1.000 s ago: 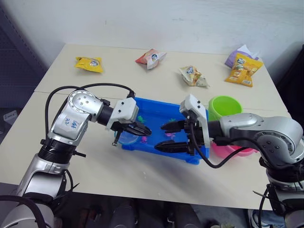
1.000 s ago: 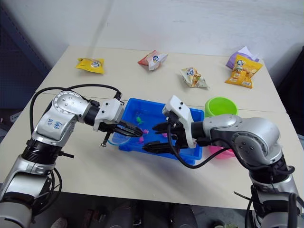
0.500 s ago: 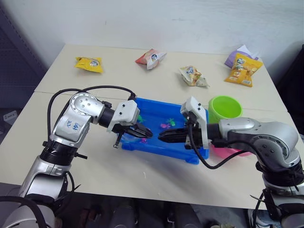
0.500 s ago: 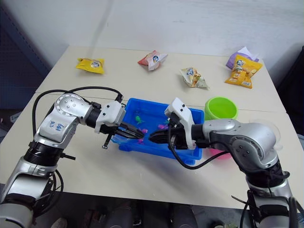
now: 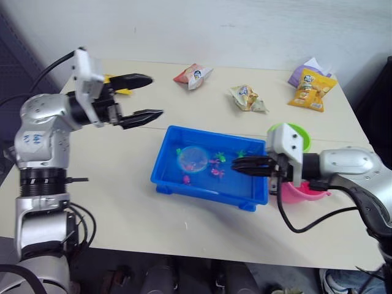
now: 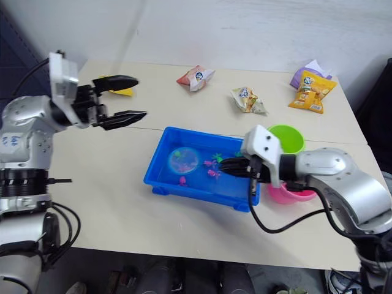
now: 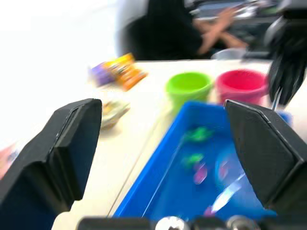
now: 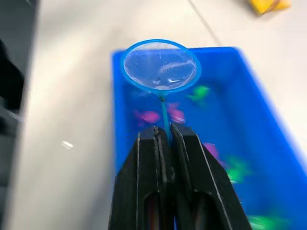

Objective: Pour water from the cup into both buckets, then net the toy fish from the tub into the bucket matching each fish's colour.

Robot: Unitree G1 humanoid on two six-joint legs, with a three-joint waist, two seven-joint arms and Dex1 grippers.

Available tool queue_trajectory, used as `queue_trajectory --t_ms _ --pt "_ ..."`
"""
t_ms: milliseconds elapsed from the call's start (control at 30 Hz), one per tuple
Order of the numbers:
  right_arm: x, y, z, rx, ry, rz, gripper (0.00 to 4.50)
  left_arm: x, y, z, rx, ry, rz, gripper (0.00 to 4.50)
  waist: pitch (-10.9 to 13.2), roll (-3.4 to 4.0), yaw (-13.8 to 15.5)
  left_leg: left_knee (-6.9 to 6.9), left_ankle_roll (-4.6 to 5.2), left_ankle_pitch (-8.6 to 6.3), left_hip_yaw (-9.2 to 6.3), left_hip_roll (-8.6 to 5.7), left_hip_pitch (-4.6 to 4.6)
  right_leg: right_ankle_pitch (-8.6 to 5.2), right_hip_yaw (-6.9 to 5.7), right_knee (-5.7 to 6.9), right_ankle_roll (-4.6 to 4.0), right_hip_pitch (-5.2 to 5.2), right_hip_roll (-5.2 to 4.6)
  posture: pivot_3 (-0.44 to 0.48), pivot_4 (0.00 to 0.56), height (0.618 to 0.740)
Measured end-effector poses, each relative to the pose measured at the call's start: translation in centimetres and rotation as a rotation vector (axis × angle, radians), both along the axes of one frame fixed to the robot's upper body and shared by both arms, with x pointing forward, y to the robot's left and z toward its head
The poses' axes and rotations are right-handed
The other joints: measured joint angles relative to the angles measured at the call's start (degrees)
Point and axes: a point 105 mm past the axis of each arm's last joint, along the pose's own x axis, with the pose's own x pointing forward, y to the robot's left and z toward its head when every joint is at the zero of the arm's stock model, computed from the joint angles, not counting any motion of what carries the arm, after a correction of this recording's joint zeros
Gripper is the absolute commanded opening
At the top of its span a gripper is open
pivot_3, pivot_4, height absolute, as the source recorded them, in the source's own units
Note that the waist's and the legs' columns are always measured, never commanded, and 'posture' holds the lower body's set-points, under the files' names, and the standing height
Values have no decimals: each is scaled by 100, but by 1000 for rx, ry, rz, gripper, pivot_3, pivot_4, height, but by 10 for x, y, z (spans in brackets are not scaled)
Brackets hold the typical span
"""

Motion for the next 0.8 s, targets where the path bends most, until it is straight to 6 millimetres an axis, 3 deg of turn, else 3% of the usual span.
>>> queue_trajectory --t_ms 133,167,267,467,800 --pt "11 -20 -6 -128 -175 -23 0 -7 14 -36 34 80 23 4435 0 0 4 4 0 0 1 -1 -1 2 3 -1 4 2 -3 0 150 738" --pt "16 -27 -8 -174 -234 -34 0 -10 19 -53 41 126 37 4435 0 0 2 5 0 0 1 -1 -1 2 5 1 4 2 -5 0 150 738" --pt "27 -42 -14 -263 -323 -65 0 -21 17 -82 58 198 39 4435 0 -1 0 20 -1 0 -2 4 -2 2 5 8 4 2 -4 0 150 738" --pt "31 -49 -30 -348 -356 -25 0 -40 -3 -87 45 233 -10 4435 0 -1 -8 41 -1 0 -5 5 5 2 10 10 4 12 -7 0 150 738" --pt "27 -63 -48 -481 -228 1 0 -50 -11 -94 40 296 -19 4435 0 0 -23 53 -1 -1 -5 8 8 1 14 16 2 12 -6 0 150 738"
